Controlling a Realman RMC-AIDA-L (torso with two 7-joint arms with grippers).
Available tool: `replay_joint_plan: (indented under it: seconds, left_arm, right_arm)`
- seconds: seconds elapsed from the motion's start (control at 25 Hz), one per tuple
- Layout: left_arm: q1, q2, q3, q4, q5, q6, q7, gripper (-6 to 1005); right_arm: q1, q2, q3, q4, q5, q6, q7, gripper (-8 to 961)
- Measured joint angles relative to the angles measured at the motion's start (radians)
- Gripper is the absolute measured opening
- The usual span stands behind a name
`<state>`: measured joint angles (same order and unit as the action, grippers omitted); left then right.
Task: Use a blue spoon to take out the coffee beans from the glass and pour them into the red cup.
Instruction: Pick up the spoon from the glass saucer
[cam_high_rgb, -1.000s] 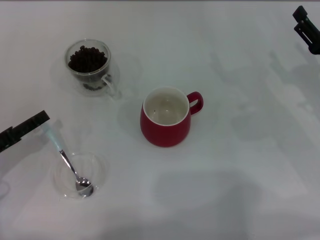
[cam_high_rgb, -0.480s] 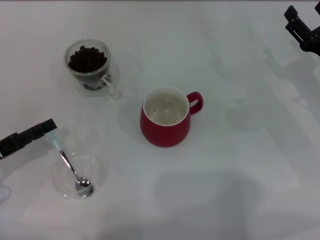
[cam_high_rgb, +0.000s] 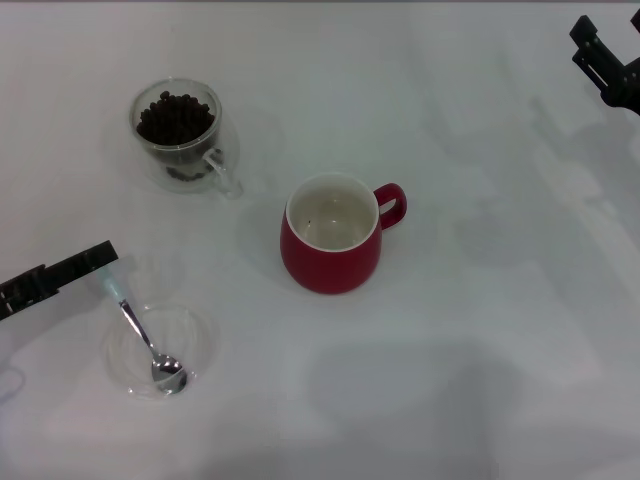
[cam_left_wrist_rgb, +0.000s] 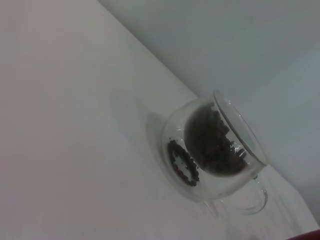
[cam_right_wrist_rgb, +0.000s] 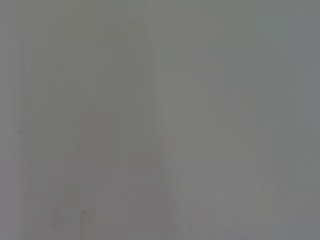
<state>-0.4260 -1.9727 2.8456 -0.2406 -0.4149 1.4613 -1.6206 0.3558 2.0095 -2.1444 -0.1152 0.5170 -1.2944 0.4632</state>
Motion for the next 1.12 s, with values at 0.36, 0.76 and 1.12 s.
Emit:
replay_joint_plan:
  seconds: [0.36,0.76,1.12]
  left_arm:
    - [-0.002,0.001,0.0,0.0,0.002,0.002,0.011,460]
    - [-0.003,0.0,0.0,0.0,0.002,0.005,0.016,162]
    - [-0.006,0.0,0.0,0.001,-0.011,0.008,0.016,141]
  right_arm:
    - [-0.003,0.0,0.001,0.002,0.0,0.0,0.0,866]
    - [-0.005,0.0,0.002,0.006,0.0,-0.004,0.0,866]
    - [-0.01,0.0,0.002,0.009,0.0,-0.004,0.0,866]
